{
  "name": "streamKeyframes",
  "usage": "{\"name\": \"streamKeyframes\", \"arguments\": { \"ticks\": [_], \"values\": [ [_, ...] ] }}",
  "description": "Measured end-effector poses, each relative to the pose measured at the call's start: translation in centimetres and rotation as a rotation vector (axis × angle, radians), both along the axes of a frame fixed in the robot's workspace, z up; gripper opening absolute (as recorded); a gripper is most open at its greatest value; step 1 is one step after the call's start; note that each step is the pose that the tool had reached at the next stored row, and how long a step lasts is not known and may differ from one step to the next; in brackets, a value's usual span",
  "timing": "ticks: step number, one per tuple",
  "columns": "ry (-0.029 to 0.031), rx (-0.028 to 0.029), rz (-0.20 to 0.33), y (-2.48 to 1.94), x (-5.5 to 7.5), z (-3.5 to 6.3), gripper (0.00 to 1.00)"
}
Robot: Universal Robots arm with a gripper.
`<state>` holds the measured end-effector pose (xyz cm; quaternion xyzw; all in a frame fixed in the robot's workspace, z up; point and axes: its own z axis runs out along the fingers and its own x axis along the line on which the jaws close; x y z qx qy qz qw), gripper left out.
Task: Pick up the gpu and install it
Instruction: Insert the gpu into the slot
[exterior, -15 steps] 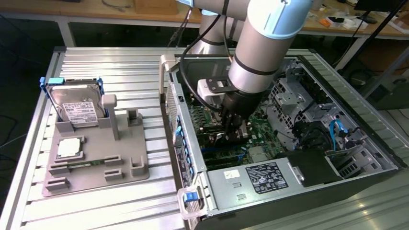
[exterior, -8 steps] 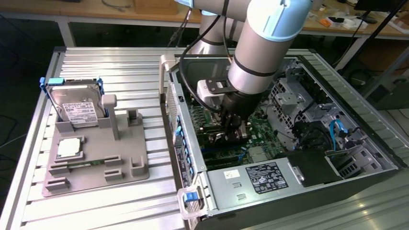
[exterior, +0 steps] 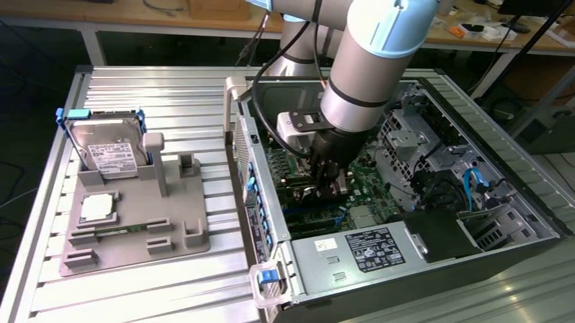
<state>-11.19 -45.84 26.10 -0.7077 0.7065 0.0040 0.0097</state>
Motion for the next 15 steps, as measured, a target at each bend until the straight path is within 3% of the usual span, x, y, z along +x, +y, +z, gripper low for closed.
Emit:
{"name": "streamKeyframes", "arguments": {
  "ticks": [15],
  "values": [
    [0.0001, 0.0007, 0.000, 0.01, 0.00, 0.33, 0.27]
  ]
}}
